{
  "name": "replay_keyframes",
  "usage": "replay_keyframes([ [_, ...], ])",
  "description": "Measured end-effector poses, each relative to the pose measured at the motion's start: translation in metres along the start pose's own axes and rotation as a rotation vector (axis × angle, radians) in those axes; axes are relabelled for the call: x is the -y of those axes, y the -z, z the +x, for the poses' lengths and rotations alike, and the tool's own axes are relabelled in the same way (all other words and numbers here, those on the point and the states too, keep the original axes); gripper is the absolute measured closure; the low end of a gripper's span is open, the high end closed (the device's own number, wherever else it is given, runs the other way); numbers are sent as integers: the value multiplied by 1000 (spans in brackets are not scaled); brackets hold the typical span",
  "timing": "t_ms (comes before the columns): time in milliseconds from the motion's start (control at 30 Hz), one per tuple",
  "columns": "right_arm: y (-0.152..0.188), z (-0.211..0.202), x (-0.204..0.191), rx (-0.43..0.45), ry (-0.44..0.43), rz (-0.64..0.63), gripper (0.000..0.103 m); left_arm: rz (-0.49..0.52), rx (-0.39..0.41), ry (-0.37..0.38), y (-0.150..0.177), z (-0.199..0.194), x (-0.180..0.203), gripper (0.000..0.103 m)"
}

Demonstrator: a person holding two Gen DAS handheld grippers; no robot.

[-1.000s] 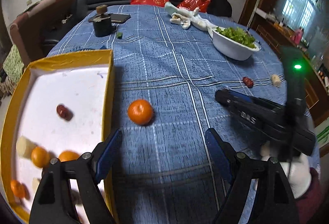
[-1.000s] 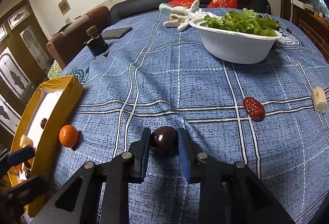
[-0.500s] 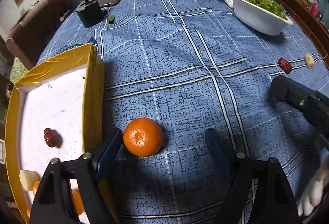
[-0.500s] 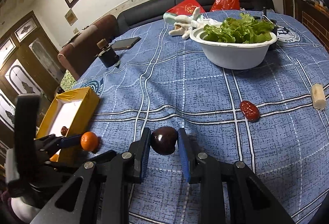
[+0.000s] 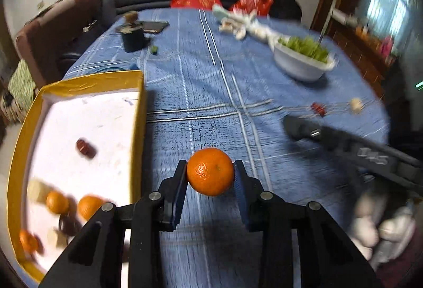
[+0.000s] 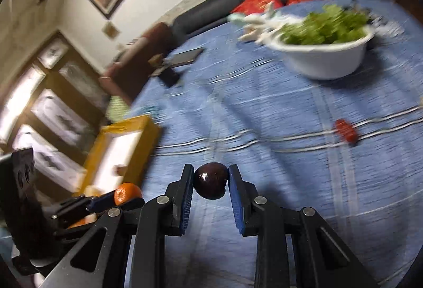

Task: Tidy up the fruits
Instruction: 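Carry the orange and plum over the tray and open both grippers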

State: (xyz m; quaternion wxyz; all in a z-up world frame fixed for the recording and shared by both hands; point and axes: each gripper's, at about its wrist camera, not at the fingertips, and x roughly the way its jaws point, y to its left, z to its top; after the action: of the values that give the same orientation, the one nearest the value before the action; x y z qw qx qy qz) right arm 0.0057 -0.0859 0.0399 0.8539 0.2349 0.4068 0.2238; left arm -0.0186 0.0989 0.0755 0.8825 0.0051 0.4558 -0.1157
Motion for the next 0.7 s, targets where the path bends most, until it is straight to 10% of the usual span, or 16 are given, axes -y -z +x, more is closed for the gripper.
replay_keyframes([
  [300, 14, 13, -20, -43, -44, -22, 73, -255, 108, -30, 39, -81, -96, 70],
  [700, 53, 22, -86, -101, 4, -135, 73, -422, 100, -96, 83, -78, -168, 70],
])
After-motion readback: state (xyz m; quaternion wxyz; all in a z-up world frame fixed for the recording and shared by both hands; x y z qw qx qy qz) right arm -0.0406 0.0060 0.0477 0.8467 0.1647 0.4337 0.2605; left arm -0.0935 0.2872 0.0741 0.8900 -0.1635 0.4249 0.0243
